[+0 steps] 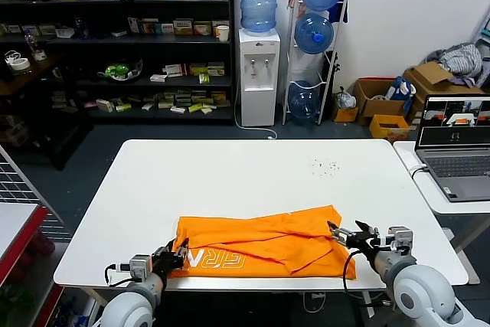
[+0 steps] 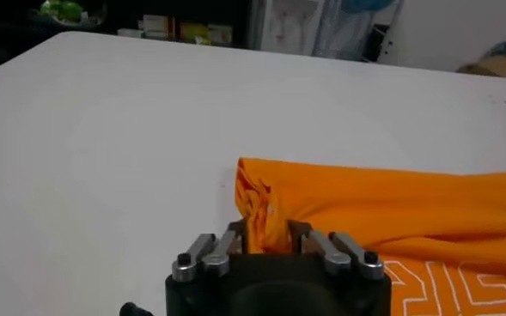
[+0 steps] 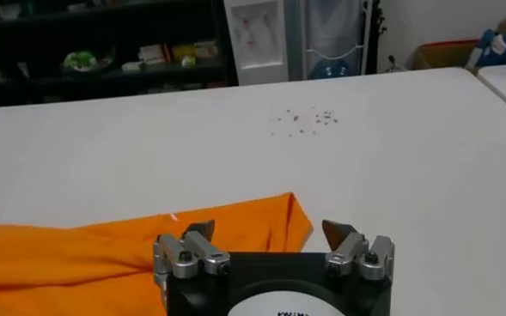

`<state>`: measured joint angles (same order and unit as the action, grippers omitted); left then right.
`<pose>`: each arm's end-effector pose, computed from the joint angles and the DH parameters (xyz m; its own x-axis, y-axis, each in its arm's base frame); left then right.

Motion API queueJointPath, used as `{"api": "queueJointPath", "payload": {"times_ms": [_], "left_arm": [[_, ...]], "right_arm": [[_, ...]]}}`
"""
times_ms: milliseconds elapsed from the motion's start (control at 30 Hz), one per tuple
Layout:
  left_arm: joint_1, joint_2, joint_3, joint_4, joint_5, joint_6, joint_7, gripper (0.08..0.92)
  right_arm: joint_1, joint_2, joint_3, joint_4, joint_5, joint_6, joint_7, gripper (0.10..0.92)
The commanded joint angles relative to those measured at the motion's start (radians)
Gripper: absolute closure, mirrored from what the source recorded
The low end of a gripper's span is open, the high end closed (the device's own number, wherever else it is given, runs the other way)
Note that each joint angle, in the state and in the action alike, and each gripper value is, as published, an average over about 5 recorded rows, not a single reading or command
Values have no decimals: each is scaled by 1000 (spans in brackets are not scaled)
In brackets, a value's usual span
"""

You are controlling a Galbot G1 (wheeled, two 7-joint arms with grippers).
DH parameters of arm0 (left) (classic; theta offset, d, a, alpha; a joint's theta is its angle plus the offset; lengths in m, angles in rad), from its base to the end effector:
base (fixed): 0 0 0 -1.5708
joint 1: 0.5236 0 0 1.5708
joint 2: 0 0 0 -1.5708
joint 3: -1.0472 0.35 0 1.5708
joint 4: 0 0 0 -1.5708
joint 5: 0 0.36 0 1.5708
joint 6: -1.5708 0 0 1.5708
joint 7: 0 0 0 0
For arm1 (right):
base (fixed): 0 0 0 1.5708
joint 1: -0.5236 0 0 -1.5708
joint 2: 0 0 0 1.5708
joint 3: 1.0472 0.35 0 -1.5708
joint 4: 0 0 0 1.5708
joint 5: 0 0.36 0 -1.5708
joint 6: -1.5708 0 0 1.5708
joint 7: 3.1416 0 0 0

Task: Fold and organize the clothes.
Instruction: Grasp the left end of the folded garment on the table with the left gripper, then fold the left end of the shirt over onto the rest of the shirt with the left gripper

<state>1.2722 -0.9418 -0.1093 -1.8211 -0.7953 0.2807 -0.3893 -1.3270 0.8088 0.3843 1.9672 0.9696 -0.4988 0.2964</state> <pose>0.2457 0.0399 -0.3573 -0.8201 0.1283 0.5577 0.0770 0.9904 -0.1145 0.2651 -0.1123 -0.2681 -0.7997 -0.1548 0.5800 -0.0955 0.9867 0.1317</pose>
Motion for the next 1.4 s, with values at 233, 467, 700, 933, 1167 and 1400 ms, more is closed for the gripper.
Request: {"api": "queueJointPath", "payload": {"times_ms": [233,467,700,933,1167,1400], "left_arm": [[-10,13,3,-25,-18,3,-5,837],[-23,65,-41,-38,-25,3,-1,891],[-6,213,-170,-28,-93,6,3,891],[66,352,-316,64,-121,-26,27,891],[58,430,-385,193,-111,-57,57,891],[93,389,-348,20,-140,-30,30,891]], "right_arm": [[13,8,-11,-11,1,6,4,203],[28,12,-20,-19,-2,15,7,203],[56,23,-41,-27,-5,18,15,203],[81,37,-64,-39,-10,23,16,203],[87,45,-71,-44,-15,26,15,203],[77,47,-63,-41,-18,24,26,203]]}}
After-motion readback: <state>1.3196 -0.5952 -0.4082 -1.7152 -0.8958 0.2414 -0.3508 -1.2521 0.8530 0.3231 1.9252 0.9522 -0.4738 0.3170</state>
